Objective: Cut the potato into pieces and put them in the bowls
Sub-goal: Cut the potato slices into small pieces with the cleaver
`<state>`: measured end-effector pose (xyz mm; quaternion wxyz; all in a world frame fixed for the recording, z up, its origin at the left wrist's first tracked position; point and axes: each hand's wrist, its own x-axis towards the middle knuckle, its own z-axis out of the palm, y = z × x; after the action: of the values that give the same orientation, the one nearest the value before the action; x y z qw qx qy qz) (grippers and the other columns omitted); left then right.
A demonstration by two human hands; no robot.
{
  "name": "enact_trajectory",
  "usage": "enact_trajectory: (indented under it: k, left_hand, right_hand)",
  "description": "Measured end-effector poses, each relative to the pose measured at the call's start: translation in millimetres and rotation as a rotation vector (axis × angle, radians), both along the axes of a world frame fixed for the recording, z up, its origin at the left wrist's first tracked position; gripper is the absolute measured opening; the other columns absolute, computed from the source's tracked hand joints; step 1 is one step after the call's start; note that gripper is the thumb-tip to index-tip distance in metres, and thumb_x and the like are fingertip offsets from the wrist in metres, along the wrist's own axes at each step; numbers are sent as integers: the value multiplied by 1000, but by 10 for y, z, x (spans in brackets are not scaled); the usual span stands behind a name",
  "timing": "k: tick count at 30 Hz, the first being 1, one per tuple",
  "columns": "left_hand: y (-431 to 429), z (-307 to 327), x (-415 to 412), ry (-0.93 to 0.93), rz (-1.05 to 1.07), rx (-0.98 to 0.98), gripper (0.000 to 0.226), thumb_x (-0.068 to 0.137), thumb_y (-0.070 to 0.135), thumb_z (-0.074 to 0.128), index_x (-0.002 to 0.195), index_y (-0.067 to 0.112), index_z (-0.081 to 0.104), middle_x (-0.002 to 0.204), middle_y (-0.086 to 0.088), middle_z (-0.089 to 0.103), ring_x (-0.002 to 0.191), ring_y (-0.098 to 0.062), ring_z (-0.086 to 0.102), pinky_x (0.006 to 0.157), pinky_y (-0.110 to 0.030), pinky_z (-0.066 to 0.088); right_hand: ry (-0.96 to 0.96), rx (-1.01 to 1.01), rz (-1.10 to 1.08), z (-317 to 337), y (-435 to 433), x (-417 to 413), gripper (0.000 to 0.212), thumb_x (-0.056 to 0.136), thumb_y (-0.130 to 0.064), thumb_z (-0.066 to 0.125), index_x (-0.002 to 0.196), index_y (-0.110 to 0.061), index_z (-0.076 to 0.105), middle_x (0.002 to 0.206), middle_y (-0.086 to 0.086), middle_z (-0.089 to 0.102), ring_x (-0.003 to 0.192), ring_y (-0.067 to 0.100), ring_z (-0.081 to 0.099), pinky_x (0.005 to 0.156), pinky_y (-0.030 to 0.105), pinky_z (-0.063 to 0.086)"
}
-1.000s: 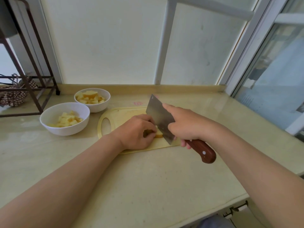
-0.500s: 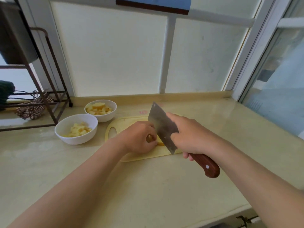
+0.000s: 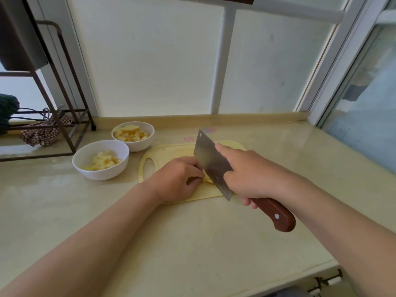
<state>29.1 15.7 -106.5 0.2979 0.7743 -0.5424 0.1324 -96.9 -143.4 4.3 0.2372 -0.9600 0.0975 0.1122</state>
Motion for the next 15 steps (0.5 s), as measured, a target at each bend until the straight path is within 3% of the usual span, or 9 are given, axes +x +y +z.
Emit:
enact_trajectory:
  k: [5,8,12,15]
  left_hand:
    - [-15,-40,52,3,-14,-22,15,81,5,67,88,11,79,91,-1,70,76,-17,64,69,-29,52]
    - [0,-67,60,19,-22,-28,16,82,5,65,90,10,78,92,-2,69,77,-18,65,69,-31,53]
    - [2,-64,48,6,-13,-45,15,81,5,64,87,9,77,90,-3,69,76,-18,64,69,-29,52]
    - [-1,-66,36,5,-1,-57,15,83,7,62,85,8,77,90,-4,69,76,-19,63,69,-28,50]
  right_hand:
    - [-24,-47,-3,-148,201,213,90,97,-5,40,164,-43,-5,90,9,61,54,23,67,52,35,61]
    - [-56,-37,-15,-187,240,394,90,96,-6,40,165,-41,-5,89,9,62,52,20,65,48,30,57]
    - [-55,11,-37,-173,211,473,91,93,-5,38,165,-44,-3,101,7,60,68,27,74,55,38,63]
    - [-21,22,-41,-143,165,409,90,94,-5,37,164,-47,-2,101,10,65,67,27,73,57,38,63]
